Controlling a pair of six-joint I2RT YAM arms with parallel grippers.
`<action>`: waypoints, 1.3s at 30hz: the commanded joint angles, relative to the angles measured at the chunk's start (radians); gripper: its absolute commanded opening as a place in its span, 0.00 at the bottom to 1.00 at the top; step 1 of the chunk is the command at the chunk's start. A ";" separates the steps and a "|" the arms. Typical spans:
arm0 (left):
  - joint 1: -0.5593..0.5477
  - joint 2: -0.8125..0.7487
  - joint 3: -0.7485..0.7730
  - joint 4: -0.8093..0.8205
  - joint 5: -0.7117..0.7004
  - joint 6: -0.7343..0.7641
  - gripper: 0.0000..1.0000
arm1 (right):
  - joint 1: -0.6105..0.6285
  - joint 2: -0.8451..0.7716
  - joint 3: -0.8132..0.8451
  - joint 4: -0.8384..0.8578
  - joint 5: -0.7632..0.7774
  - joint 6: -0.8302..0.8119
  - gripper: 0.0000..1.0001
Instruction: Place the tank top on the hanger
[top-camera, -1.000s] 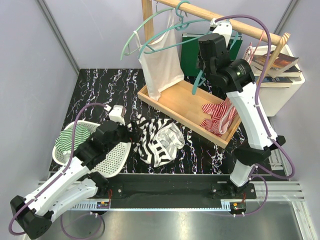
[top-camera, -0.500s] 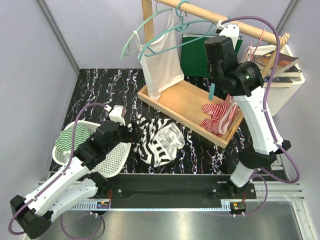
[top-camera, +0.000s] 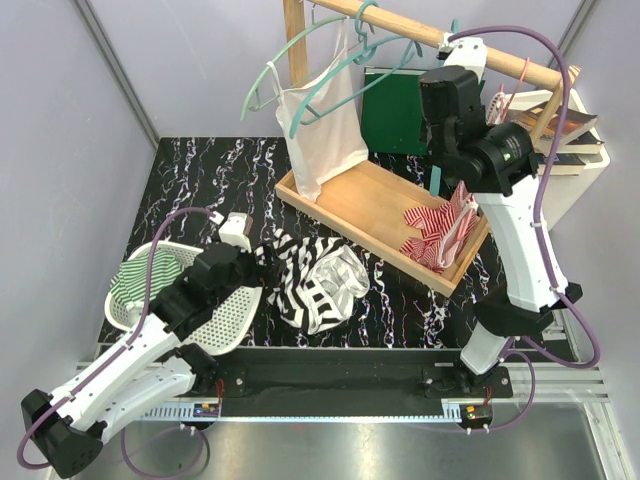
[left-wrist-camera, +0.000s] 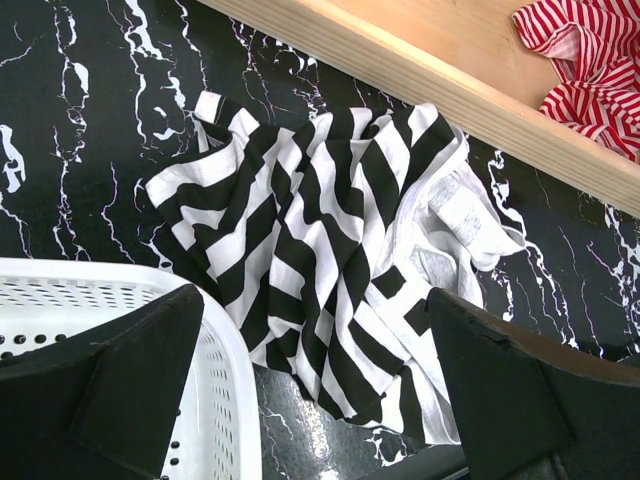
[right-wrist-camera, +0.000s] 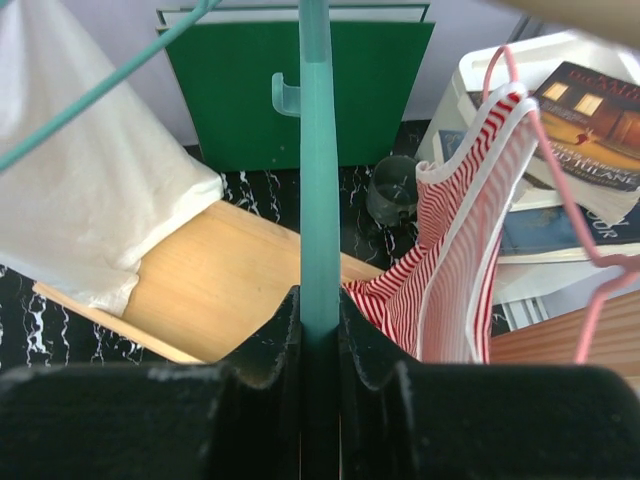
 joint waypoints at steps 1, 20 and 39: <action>-0.005 0.008 -0.004 0.027 -0.027 -0.006 0.99 | -0.005 0.004 0.114 0.026 0.046 -0.057 0.00; -0.006 0.002 -0.010 0.027 -0.060 0.002 0.99 | 0.016 -0.095 0.048 0.221 0.044 -0.241 0.00; -0.019 0.065 -0.036 0.038 -0.054 -0.001 0.99 | 0.030 -0.435 -0.536 0.345 -0.052 -0.146 0.00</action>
